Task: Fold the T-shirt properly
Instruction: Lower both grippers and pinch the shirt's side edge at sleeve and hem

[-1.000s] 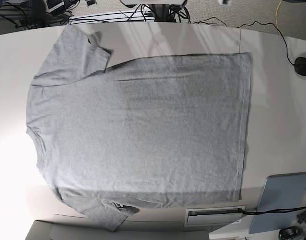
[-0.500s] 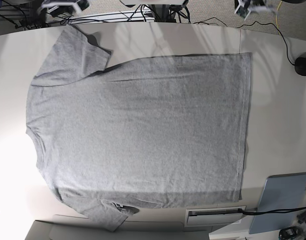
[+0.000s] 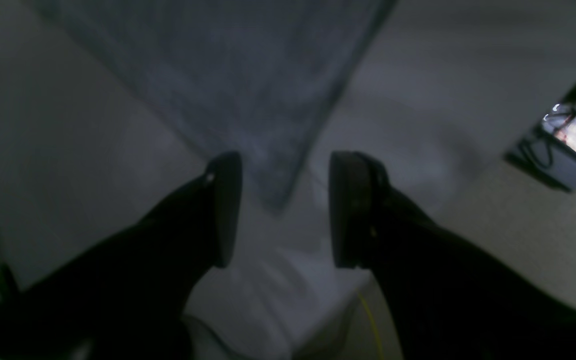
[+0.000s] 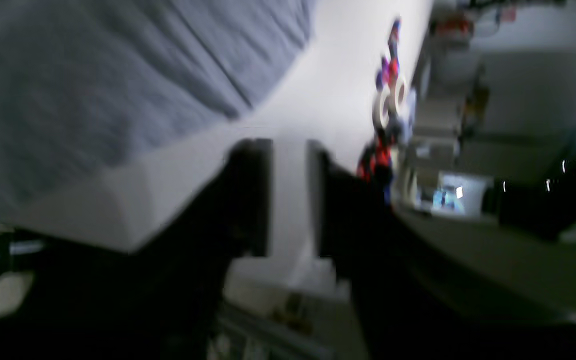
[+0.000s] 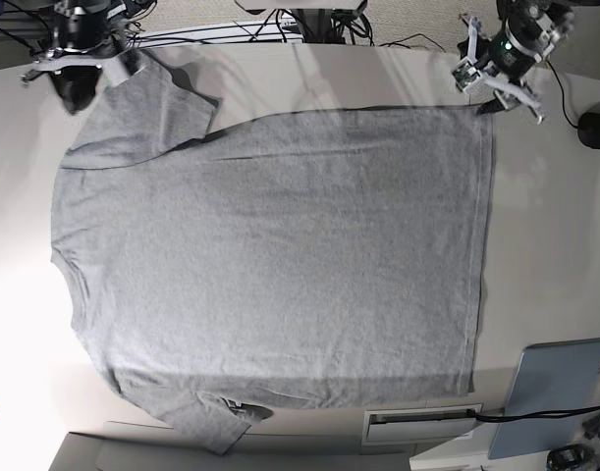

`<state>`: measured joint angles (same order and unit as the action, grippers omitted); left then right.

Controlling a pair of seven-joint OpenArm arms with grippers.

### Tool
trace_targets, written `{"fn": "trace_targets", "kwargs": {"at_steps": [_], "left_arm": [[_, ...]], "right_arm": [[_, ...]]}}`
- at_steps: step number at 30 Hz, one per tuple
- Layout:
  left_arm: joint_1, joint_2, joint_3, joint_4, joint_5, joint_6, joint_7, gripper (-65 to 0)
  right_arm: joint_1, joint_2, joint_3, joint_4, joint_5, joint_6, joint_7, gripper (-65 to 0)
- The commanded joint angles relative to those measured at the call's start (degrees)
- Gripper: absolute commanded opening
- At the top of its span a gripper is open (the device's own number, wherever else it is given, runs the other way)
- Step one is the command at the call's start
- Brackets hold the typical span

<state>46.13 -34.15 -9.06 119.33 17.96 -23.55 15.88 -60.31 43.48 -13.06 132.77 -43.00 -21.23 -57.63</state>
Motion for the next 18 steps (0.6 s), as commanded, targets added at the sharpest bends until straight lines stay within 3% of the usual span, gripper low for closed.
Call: {"fn": "trace_targets", "kwargs": {"at_steps": [1,4,6,11,15,18], "left_arm": [[-0.4,-1.1,-0.3,0.0,0.1,0.3,-0.8,-35.4],[-2.8,-1.8,-0.2,-3.1,0.1,-0.6,-0.9,-35.4],[-3.9,-2.4,0.6,-5.4,0.1,-0.6,-0.9,-35.4],[-7.2,-2.8,4.6,-9.0,2.8,-1.5,-0.9,-35.4],[-10.4,-2.8,8.4,-11.8,4.0,1.1,-0.8,-35.4],[-12.7,-2.8,10.5,-14.5,6.2,3.1,-0.2,-35.4]], "right_arm": [[-1.0,0.3,1.4,0.7,-0.9,-0.9,0.1,-40.7],[-1.1,0.3,4.2,0.7,0.9,-0.3,0.6,-29.2],[-1.1,0.3,6.0,0.7,1.9,1.4,3.2,-28.9],[-0.7,0.3,9.6,0.6,1.9,1.2,12.4,-28.9],[2.2,0.5,10.2,0.6,4.5,1.9,11.0,-28.9],[3.7,1.2,10.2,-0.7,8.3,7.4,11.3,-28.9]]}}
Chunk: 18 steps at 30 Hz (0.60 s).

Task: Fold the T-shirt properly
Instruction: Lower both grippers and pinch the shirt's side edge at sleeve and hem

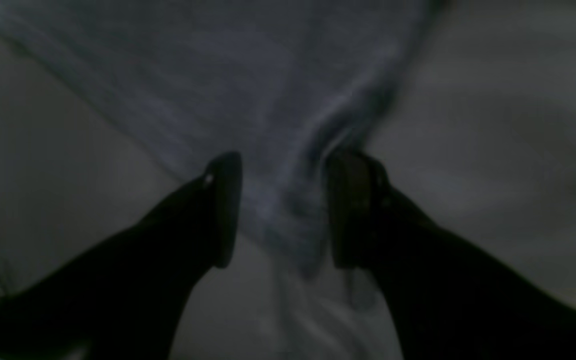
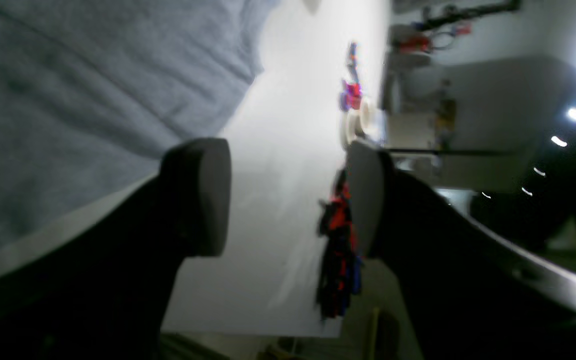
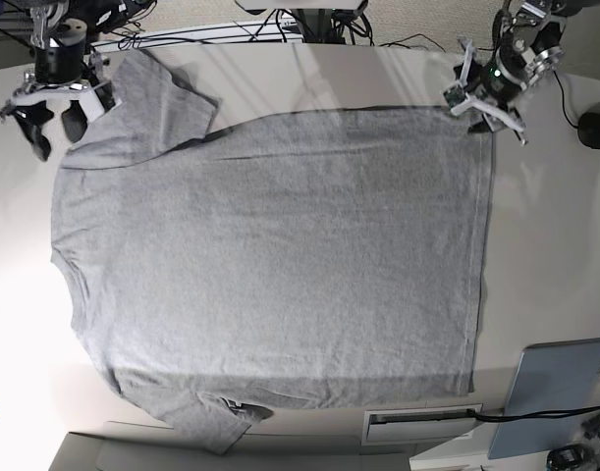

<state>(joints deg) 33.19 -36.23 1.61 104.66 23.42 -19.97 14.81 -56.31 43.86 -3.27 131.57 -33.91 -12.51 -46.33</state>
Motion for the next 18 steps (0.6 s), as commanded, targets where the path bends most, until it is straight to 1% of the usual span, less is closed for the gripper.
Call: {"fn": "trace_targets", "kwargs": {"at_steps": [1,3,4,8,10,11,12,13,16,17,18], "left_arm": [[-0.4,-0.8,0.0,-0.8,1.1,-0.4,1.0,-35.4],[-1.1,-0.8,0.1,-2.5,1.1,-0.7,1.2,-35.4],[-1.4,-0.8,0.1,-3.3,1.1,-0.8,1.2,-35.4],[-2.6,-0.8,0.1,-7.1,1.3,-1.7,0.6,-35.4],[-3.1,-0.8,0.1,-8.4,2.5,-3.4,0.5,-36.1],[-3.0,-0.8,0.1,-8.7,3.0,-4.2,0.5,-37.8],[-3.0,-0.8,0.1,-8.8,3.7,-5.2,0.6,-41.1],[-3.0,-0.8,0.1,-8.8,3.8,-6.5,0.6,-45.7],[-2.7,-0.7,0.1,-8.8,3.7,-9.0,0.6,-63.2],[-2.5,-0.7,0.1,-8.8,3.7,-9.4,0.6,-65.0],[-2.4,-0.7,0.1,-8.8,3.6,-9.7,0.6,-65.0]], "right_arm": [[0.2,0.9,0.4,-0.7,0.2,1.4,0.3,-28.9],[1.0,0.9,0.4,-3.7,1.3,6.1,1.6,-28.9],[1.1,0.9,0.4,-5.4,1.6,7.0,2.3,-28.9],[1.1,0.9,0.4,-9.8,1.3,8.3,5.5,-28.9],[1.1,0.9,0.4,-10.0,1.3,8.9,5.8,-28.9],[1.1,0.9,0.4,-10.0,1.3,9.2,5.9,-28.9],[1.1,1.1,0.4,-10.0,1.3,9.3,6.0,-28.9],[1.1,1.6,0.4,-10.0,1.3,9.3,6.0,-28.9],[1.1,3.2,0.4,-10.0,1.3,9.3,4.8,-28.9],[1.1,3.9,0.4,-10.0,1.3,9.3,4.5,-28.9],[1.1,4.7,0.4,-10.0,1.3,9.3,4.2,-28.9]]}}
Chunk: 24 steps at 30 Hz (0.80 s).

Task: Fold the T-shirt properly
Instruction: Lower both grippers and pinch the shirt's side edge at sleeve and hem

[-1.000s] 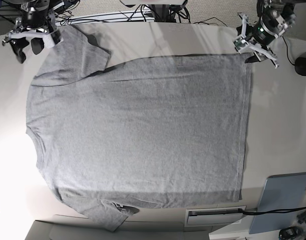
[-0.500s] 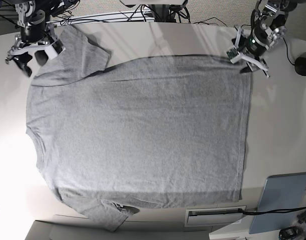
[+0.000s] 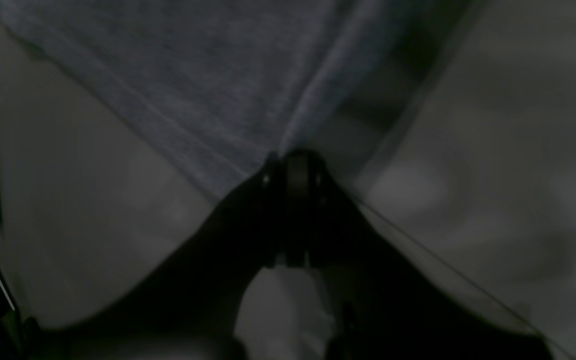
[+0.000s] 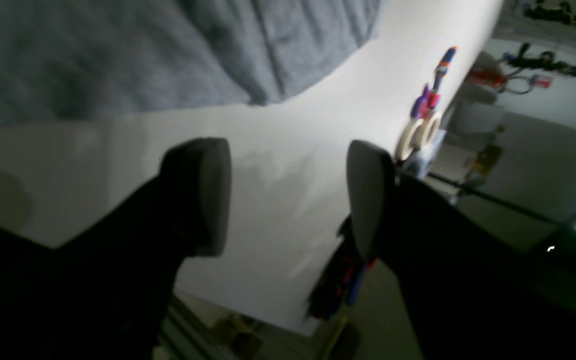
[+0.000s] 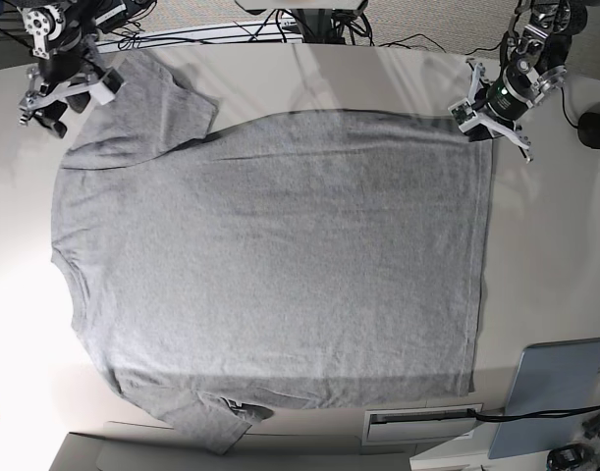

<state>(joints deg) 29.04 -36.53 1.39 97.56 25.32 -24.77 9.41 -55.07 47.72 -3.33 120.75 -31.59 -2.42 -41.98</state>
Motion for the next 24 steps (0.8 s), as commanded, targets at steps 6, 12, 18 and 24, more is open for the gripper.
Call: {"fn": "trace_targets", "kwargs": {"at_steps": [6,12,18,24], "left_arm": [[1.7,-0.4,0.3,-1.7,1.7,-4.9,6.0,-65.0],[1.7,-0.4,0.3,-1.7,1.7,-4.9,6.0,-65.0],[1.7,-0.4,0.3,-1.7,1.7,-4.9,6.0,-65.0],[1.7,-0.4,0.3,-1.7,1.7,-4.9,6.0,-65.0]], "right_arm": [[-0.2,4.3,0.5,0.4,0.8,7.1,1.2,-28.9],[1.8,5.5,0.4,-4.7,2.8,11.6,4.5,-28.9],[4.5,5.6,0.3,-6.7,8.5,14.6,7.7,-28.9],[5.9,5.6,0.3,-6.9,12.2,16.1,8.9,-28.9]]}}
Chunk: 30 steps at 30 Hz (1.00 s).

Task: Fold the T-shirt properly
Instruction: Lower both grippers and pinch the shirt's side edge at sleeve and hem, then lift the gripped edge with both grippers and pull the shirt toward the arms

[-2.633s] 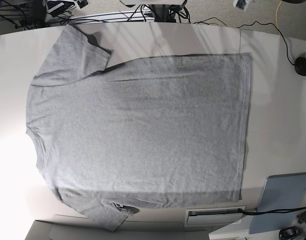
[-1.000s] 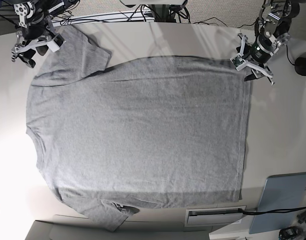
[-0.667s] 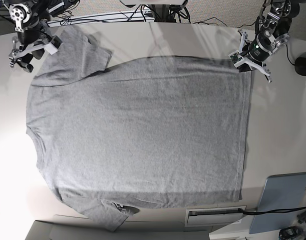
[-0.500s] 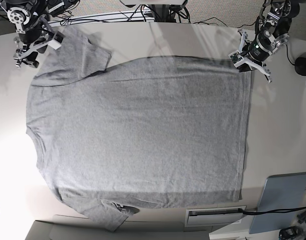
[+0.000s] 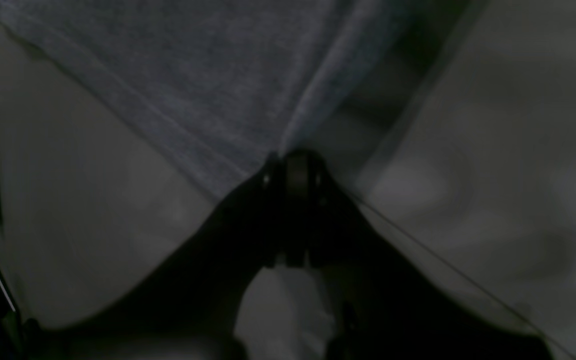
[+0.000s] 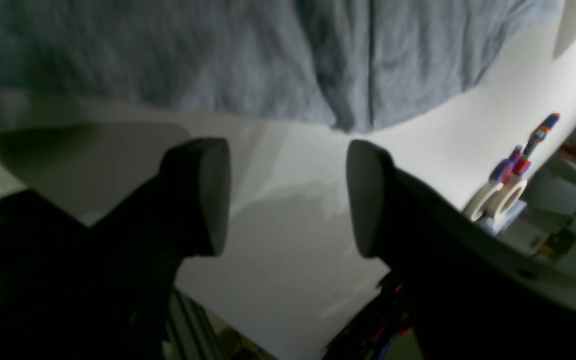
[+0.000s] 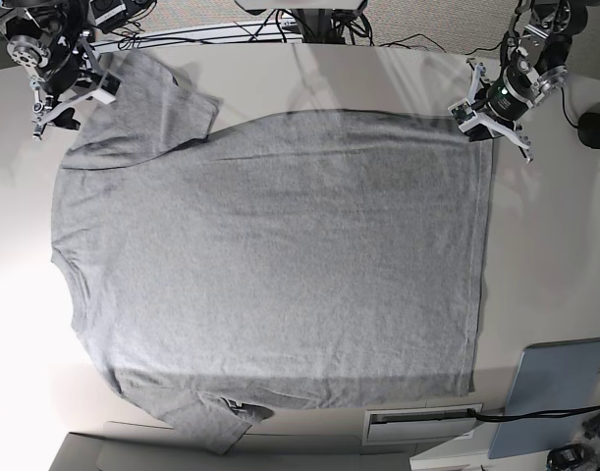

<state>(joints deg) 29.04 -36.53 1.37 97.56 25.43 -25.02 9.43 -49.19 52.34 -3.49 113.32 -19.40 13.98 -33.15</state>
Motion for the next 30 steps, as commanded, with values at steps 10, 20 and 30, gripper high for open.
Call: {"fn": "trace_targets", "kwargs": {"at_steps": [10,20,30], "left_arm": [[1.7,-0.4,0.3,-1.6,1.6,-4.6,6.0,-65.0],[1.7,-0.4,0.3,-1.6,1.6,-4.4,6.1,-65.0],[1.7,-0.4,0.3,-1.6,1.6,-4.4,6.2,-65.0]], "right_arm": [[4.8,0.6,-7.7,-2.3,-2.7,0.3,-0.7,-29.0],[15.9,0.5,-19.2,-9.3,-6.1,-1.0,-3.5,-29.0],[22.7,-0.5,-22.4,-9.7,-2.9,0.7,-0.9,-29.0]]}}
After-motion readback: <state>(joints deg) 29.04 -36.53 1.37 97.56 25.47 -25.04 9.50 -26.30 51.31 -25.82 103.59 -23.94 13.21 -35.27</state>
